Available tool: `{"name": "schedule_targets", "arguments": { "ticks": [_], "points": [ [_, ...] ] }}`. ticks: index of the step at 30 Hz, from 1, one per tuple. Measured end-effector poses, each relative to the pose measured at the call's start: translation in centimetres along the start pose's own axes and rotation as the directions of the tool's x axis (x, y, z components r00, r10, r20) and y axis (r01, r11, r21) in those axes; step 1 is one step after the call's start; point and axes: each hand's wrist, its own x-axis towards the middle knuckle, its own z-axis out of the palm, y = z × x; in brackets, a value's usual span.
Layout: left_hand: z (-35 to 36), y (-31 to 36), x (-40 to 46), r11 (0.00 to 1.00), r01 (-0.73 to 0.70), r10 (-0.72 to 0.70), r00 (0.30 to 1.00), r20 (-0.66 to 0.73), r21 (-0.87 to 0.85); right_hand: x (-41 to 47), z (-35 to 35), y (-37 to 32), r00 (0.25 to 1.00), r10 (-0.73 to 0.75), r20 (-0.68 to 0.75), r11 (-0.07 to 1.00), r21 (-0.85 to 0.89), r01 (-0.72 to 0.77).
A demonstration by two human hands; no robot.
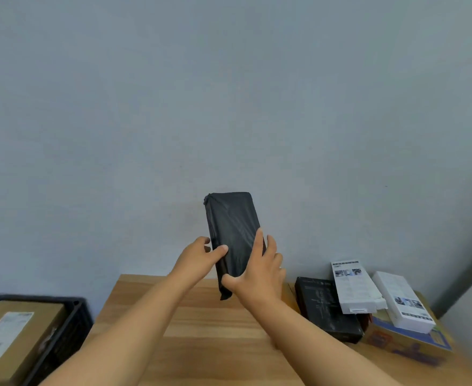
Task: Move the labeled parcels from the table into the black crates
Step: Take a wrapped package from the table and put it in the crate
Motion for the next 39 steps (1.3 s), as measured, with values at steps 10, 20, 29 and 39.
{"name": "schedule_targets", "arguments": {
  "ticks": [10,20,29,39],
  "points": [
    [-4.4,5.0,-1.0,0.906,-0.107,0.067,0.991,-0.112,-0.410,0.8,-4.2,-1.5,0.978,-0.084,-0.192,0.950,0.280,0.137],
    [-8.0,7.0,-2.7,0.899,-0.275,0.234,0.960,-0.156,-0.342,4.6,-11.5,-2.7,0.998,-0.042,-0.044,0.724,0.687,0.060],
    [-9.7,7.3,-3.7,0.948,-0.297,0.281,0.949,-0.142,-0.111,4.6,-12.5,-3.7,0.985,-0.075,0.156,0.624,0.778,-0.076],
    [-9.9,8.2,-4.5,0.832,-0.114,0.161,0.986,0.039,-0.542,4.1,-12.1,-3.2,0.965,-0.114,0.237,0.188,0.959,-0.213]
  ]
}}
